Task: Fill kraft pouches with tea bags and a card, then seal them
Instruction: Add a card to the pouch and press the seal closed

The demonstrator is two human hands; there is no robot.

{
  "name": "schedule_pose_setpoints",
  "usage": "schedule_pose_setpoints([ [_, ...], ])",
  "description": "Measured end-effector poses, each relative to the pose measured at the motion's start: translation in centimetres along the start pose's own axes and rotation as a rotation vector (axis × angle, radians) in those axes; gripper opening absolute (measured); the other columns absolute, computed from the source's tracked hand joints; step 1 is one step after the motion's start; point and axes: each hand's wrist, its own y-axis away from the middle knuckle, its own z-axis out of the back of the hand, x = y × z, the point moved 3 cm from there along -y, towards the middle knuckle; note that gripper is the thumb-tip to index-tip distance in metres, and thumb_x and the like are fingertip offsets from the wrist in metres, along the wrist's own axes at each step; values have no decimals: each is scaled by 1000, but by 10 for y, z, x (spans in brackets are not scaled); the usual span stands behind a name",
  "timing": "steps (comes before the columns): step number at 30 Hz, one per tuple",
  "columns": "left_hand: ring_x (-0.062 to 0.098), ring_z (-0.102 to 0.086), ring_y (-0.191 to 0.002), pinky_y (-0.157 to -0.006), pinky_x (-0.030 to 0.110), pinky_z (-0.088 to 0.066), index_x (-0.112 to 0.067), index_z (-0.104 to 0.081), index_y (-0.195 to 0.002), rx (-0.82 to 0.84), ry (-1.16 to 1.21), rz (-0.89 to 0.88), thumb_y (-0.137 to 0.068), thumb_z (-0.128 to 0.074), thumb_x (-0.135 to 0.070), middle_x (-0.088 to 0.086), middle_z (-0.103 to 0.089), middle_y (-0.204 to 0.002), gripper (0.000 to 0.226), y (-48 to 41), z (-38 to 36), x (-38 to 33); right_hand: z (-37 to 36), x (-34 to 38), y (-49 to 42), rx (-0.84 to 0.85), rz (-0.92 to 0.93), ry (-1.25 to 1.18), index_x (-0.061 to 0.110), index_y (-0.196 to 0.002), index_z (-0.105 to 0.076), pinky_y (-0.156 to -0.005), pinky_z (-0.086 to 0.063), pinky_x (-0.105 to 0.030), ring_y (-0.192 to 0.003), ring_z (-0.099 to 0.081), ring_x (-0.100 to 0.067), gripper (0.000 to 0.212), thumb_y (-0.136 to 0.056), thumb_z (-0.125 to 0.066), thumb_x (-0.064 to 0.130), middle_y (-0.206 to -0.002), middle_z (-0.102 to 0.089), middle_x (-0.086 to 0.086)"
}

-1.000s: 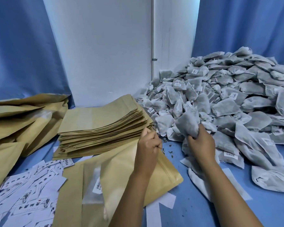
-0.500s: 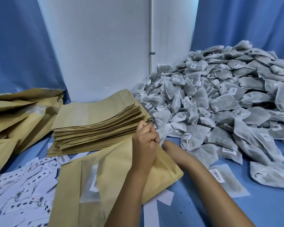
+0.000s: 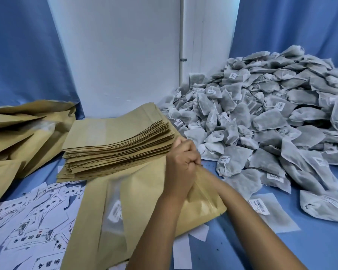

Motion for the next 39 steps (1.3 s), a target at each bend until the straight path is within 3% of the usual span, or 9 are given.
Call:
schedule_pose_setpoints([
  [1,14,-34,-71,-61,20,-30,-4,-46,-44,39,4,-7,-52,-39,18,2,-38,-57,24,2,-4,-2,-5,-1,-5,-134,-51,183,12,-72,-45,-44,-32,-12,-54,-40,-17,41,-76,-32,-27,-64,-34,-9],
  [4,10,-33,-72,-64,15,-29,-3,-46,-45,39,5,31,-56,-40,18,4,-38,-59,25,3,-2,2,-16,-22,-17,176,25,-153,2,-81,-58,-51,-37,-17,-65,-50,-9,17,-90,-46,-5,-63,-52,1],
  [6,9,-32,-72,-67,14,-31,-3,-47,-45,-6,-18,43,-58,-41,20,2,-39,-59,27,3,5,10,29,-42,-20,-74,46,-390,6,-88,-63,-58,-42,-26,-62,-61,-7,15,-90,-50,-2,-68,-65,5],
  [8,13,-33,-71,-72,14,-33,-4,-48,-45,-19,-23,69,-59,-40,21,1,-40,-59,29,5,8,15,53,-71,-30,-401,-49,90,16,-116,-58,-82,-45,-36,-99,-63,-18,32,-85,-61,11,-110,-65,-2],
  [11,20,-37,-69,-74,18,-32,-3,-48,-45,10,-35,118,-60,-39,23,9,-42,-56,31,10,4,16,47,-108,-31,-174,-309,610,29,-137,-42,-108,-27,-44,-131,-33,-40,65,-79,-70,30,-152,-24,-7],
  [16,17,-37,-70,-66,14,-31,-3,-48,-45,19,-48,103,-58,-40,24,7,-43,-57,31,12,5,18,50,-107,-32,-409,-52,411,13,-102,-65,-79,-44,-34,-100,-57,-29,19,-83,-61,16,-120,-56,-7],
  [22,14,-37,-70,-63,17,-31,-4,-48,-45,15,-42,105,-56,-38,21,2,-41,-58,29,11,5,17,69,-64,-15,-310,221,-839,14,-69,-47,-59,-42,-24,-74,-58,-15,9,-67,-40,10,-84,-68,2],
  [32,14,-36,-70,-61,14,-27,-4,-47,-45,73,-44,116,-58,-42,20,0,-40,-59,28,15,0,16,-12,-35,1,324,236,-188,22,-69,-55,-58,-37,-13,-58,-45,7,33,-81,-57,-9,-59,-55,20],
  [39,15,-37,-70,-60,16,-29,-4,-49,-45,-5,-46,96,-58,-43,18,5,-42,-57,25,11,8,16,17,-43,-4,340,109,-753,9,-76,-66,-63,-51,-18,-67,-63,-10,13,-73,-72,-2,-77,-68,-1],
])
